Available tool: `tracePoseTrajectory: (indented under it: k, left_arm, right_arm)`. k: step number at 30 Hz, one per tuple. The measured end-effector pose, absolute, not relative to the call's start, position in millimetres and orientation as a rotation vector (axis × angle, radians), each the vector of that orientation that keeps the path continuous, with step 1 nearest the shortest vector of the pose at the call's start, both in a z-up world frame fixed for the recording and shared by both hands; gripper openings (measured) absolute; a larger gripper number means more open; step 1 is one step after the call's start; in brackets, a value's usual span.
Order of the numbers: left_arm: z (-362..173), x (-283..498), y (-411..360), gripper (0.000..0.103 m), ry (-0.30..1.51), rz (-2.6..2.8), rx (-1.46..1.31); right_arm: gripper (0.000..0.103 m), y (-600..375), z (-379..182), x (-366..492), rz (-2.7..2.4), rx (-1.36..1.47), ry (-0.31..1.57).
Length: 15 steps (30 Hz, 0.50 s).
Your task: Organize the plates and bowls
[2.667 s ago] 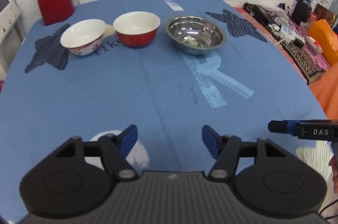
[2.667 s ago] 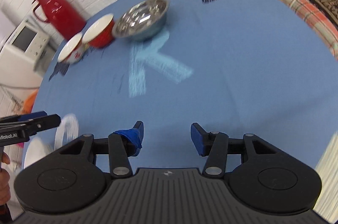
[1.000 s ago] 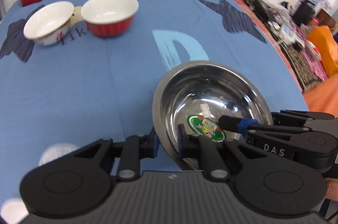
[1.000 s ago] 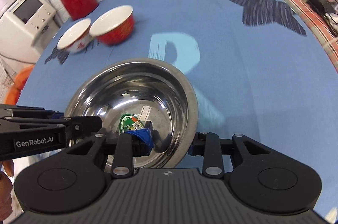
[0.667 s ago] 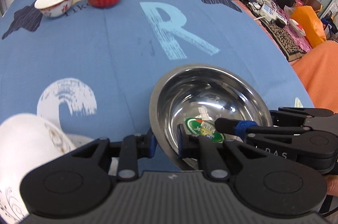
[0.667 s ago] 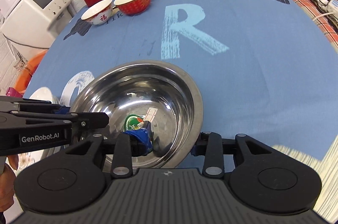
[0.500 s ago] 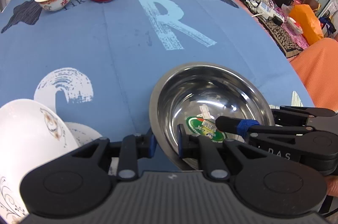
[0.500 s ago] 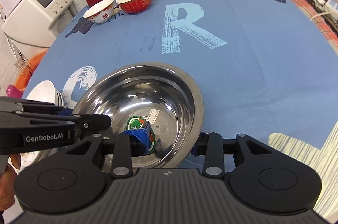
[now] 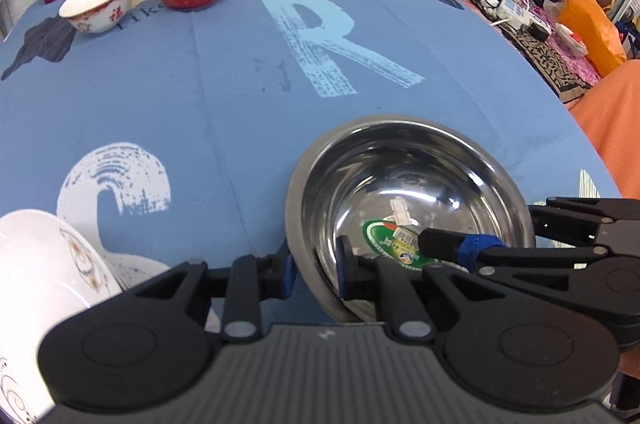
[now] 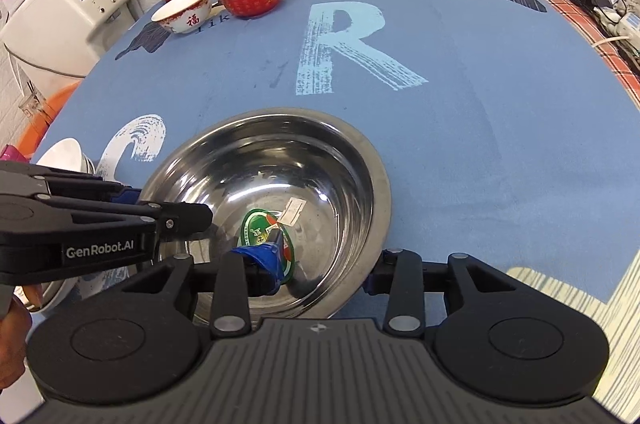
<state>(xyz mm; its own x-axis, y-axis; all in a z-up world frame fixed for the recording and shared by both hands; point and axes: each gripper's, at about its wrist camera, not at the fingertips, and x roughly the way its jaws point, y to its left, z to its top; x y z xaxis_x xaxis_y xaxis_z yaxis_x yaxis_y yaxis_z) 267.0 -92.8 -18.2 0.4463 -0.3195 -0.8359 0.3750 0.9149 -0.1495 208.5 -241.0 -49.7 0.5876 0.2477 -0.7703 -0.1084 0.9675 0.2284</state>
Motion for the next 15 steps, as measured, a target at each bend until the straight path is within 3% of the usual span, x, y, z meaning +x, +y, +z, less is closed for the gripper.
tracePoseTrajectory:
  k: [3, 6, 15]
  left_arm:
    - [-19.6, 271.5, -90.0, 0.011, 1.035, -0.447, 0.044]
    - [-20.3, 272.6, -87.0, 0.057, 1.044, -0.451, 0.028]
    - [16.2, 272.2, -58.4, 0.057, 0.974, -0.443, -0.015]
  right_arm:
    - [0.023, -244.9, -49.9, 211.7, 0.213, 0.186, 0.923]
    - [0.022, -254.3, -49.7, 212.1, 0.218, 0.264, 0.938]
    - [0.024, -293.8, -31.5, 207.6, 0.095, 0.38, 0.882]
